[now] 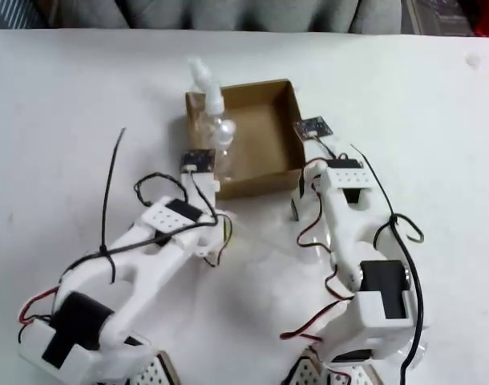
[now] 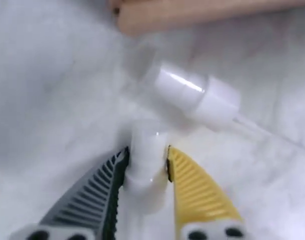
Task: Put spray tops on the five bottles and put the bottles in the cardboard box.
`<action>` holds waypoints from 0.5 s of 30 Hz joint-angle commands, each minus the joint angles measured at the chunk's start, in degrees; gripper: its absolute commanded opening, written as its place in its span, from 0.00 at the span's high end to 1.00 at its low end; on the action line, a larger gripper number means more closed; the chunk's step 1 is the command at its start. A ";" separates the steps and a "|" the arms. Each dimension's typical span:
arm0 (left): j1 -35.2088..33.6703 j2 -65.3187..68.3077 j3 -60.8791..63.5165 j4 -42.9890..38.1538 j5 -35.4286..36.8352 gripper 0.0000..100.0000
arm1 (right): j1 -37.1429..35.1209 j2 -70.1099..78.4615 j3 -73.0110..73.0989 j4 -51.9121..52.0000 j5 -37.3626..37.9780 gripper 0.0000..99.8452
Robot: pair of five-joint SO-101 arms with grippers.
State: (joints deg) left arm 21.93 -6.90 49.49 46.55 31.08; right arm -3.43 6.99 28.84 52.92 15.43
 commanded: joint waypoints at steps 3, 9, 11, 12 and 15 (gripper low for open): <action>-0.22 -6.02 0.97 -0.79 -0.62 0.98 | 0.04 -1.54 -1.93 1.36 0.18 0.98; -7.96 -14.20 4.13 -2.11 -3.43 0.98 | 1.45 -13.23 -1.93 5.76 0.18 0.98; -11.21 -17.36 5.89 -4.13 -3.96 0.98 | 1.54 -18.33 -1.93 7.25 0.62 0.98; -12.62 -18.95 6.68 -5.01 -3.87 0.98 | 1.54 -20.97 -1.85 7.78 0.70 0.98; -15.69 -23.25 8.35 -6.07 -3.78 0.98 | 0.75 -28.53 -1.49 8.48 0.70 0.98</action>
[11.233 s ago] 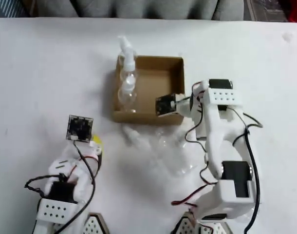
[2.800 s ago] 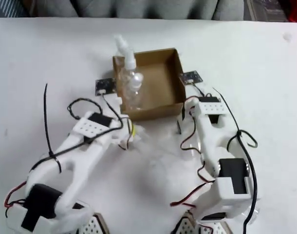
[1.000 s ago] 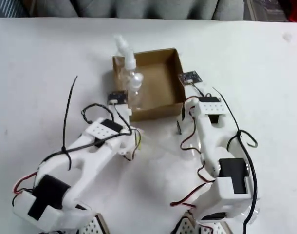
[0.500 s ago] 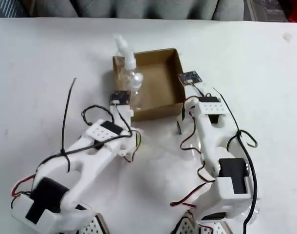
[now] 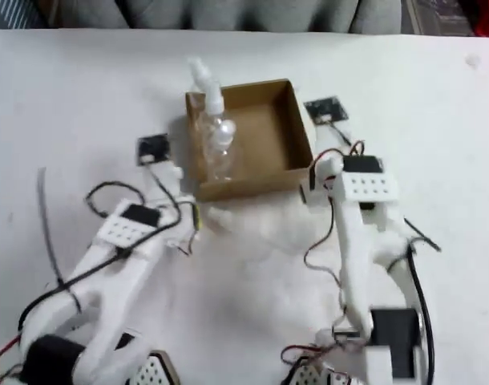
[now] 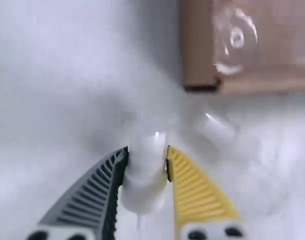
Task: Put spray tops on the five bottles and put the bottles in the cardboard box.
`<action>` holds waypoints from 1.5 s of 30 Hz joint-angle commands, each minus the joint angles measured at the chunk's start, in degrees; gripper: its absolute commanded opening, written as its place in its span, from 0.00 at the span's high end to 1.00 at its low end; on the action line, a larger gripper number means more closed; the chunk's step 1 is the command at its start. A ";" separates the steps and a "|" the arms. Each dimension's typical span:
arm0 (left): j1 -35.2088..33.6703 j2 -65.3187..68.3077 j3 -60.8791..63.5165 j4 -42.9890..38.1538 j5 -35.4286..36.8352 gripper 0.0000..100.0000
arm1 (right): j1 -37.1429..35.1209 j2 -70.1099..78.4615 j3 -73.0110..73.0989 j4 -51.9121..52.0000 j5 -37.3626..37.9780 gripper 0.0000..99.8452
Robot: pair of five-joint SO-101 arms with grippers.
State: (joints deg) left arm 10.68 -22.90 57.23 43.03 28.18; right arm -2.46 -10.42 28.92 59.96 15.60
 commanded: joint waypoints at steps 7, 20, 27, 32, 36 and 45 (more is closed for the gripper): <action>-11.38 -13.41 1.93 -2.55 -0.88 0.98 | -2.77 -26.24 2.11 1.98 0.18 0.98; -21.85 -29.05 1.93 -4.13 -0.88 0.98 | -25.36 -50.95 29.54 -25.19 -13.19 0.98; -25.80 -45.58 0.97 -7.56 -0.88 0.98 | -33.89 -56.04 39.12 -40.40 -13.19 0.98; -27.82 -56.92 0.53 -17.58 -1.14 0.98 | -38.55 -58.59 49.58 -53.67 -13.19 0.98; -27.65 -62.99 0.53 -26.46 -0.97 0.98 | -40.66 -61.85 56.00 -63.25 -13.19 0.98; -27.30 -55.96 -15.56 -26.20 -0.88 0.98 | -46.29 -70.11 65.93 -71.43 -13.19 0.98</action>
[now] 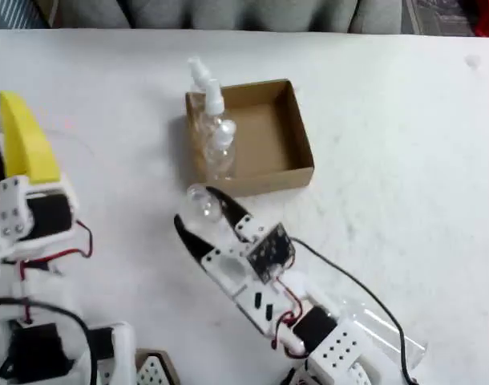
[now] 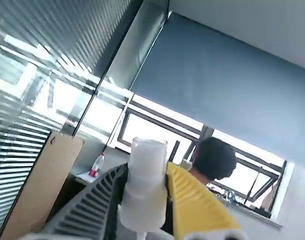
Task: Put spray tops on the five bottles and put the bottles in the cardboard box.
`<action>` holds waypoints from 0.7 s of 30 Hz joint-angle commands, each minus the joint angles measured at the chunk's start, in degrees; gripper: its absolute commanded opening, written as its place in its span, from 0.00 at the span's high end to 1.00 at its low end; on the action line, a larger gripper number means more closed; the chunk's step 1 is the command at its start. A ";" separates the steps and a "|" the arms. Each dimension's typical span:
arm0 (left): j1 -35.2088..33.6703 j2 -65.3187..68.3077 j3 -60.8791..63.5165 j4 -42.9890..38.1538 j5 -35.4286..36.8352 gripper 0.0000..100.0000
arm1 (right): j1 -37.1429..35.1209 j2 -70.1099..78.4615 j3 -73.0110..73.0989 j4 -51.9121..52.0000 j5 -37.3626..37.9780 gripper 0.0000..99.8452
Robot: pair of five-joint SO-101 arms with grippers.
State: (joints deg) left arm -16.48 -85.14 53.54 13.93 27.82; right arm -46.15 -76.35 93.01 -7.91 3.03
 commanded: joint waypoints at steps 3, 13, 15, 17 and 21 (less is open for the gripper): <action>3.82 11.91 -20.84 13.63 0.35 0.98 | -4.09 -6.99 4.31 -4.62 -0.62 0.98; 17.19 15.43 -32.53 30.86 8.44 0.98 | -7.08 -10.51 4.22 1.45 -1.05 0.98; 17.63 15.34 -32.35 32.00 8.62 0.98 | -8.31 -10.51 4.22 2.24 -0.97 0.98; 17.71 15.34 -32.26 34.55 8.62 0.98 | -9.63 -10.51 4.22 3.65 -0.70 0.98; 18.86 15.34 -32.26 37.19 8.35 0.98 | -12.70 -10.51 4.22 6.55 -0.70 0.98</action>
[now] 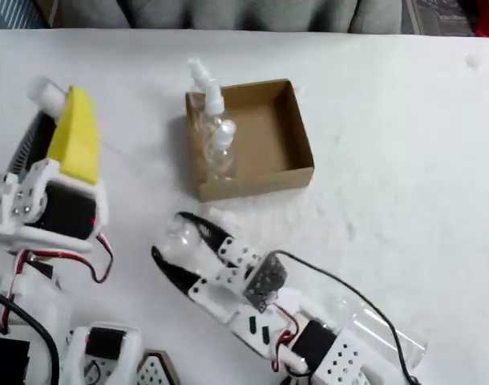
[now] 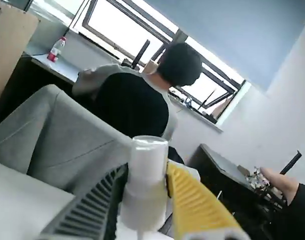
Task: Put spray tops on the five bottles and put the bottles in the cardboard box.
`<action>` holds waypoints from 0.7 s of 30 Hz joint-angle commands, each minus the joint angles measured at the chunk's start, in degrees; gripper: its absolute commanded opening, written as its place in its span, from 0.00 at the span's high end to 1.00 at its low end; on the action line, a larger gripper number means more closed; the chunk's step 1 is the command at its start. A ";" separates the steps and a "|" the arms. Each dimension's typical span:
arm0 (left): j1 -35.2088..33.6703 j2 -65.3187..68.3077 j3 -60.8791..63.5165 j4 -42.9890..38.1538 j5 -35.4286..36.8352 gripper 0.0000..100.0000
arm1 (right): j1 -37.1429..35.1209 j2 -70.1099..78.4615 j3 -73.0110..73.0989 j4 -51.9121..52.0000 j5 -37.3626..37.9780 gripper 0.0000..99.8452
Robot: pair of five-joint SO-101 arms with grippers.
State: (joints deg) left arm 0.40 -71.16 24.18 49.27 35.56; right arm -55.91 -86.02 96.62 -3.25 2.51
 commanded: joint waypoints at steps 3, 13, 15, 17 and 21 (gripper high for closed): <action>2.07 0.13 -2.20 3.16 0.62 0.98 | -3.47 -0.75 0.62 1.98 -0.18 0.98; 2.15 -16.48 10.29 2.64 0.62 0.98 | -3.47 -0.84 0.62 3.56 -0.18 0.98; 2.15 -17.71 12.04 2.64 0.62 0.98 | -3.47 -0.84 0.62 3.47 -0.18 0.98; 2.15 -18.86 13.36 2.55 0.53 0.98 | -3.47 -0.84 0.62 3.47 -0.18 0.98; 1.89 -20.35 16.09 0.09 0.53 0.98 | -3.47 -0.84 0.62 3.47 -0.18 0.98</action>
State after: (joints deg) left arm 1.98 -90.15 38.77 52.53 35.65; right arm -58.90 -86.02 96.62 0.18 2.51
